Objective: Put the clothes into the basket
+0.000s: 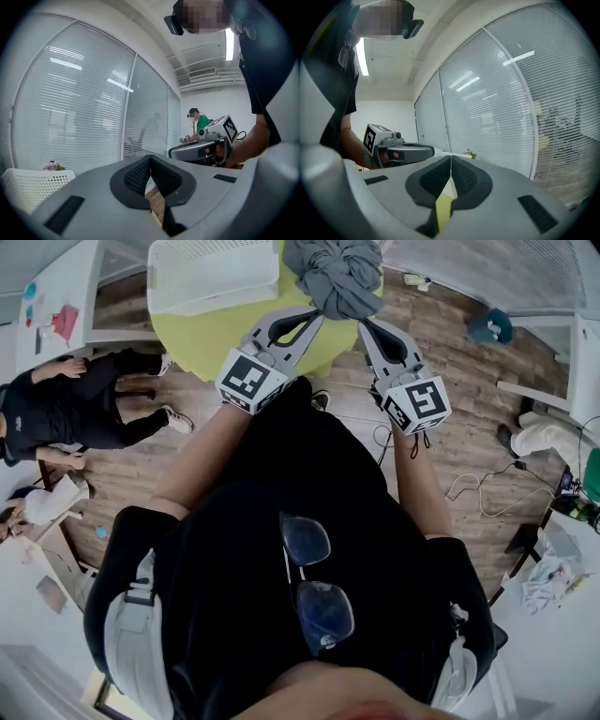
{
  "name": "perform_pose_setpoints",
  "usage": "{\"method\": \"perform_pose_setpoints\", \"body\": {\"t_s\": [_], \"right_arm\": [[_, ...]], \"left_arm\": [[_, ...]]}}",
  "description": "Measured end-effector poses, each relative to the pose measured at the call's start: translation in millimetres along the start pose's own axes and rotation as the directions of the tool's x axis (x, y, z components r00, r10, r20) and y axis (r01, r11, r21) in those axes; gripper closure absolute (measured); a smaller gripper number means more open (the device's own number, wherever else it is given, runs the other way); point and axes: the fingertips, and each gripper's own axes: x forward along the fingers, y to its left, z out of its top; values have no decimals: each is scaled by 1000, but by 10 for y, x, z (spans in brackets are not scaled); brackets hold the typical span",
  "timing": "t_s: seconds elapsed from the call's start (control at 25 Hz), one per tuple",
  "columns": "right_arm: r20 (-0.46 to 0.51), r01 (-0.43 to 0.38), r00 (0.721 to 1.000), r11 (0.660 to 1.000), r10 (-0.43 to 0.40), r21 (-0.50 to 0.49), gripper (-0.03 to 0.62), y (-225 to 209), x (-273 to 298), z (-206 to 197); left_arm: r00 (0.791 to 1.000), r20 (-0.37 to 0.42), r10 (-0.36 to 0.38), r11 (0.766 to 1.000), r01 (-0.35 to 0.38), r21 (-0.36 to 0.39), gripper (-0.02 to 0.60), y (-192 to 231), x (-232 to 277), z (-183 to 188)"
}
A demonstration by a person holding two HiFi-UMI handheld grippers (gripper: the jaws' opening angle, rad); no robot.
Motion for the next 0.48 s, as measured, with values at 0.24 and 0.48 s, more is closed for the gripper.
{"method": "perform_pose_setpoints", "body": {"t_s": [0.24, 0.48], "right_arm": [[-31, 22, 999, 1000, -22, -1, 568, -203, 282, -22], [-80, 52, 996, 999, -51, 12, 568, -409, 626, -94]], "left_arm": [[999, 14, 33, 999, -33, -31, 571, 338, 190, -133], [1000, 10, 28, 999, -29, 14, 571, 588, 376, -183]]}}
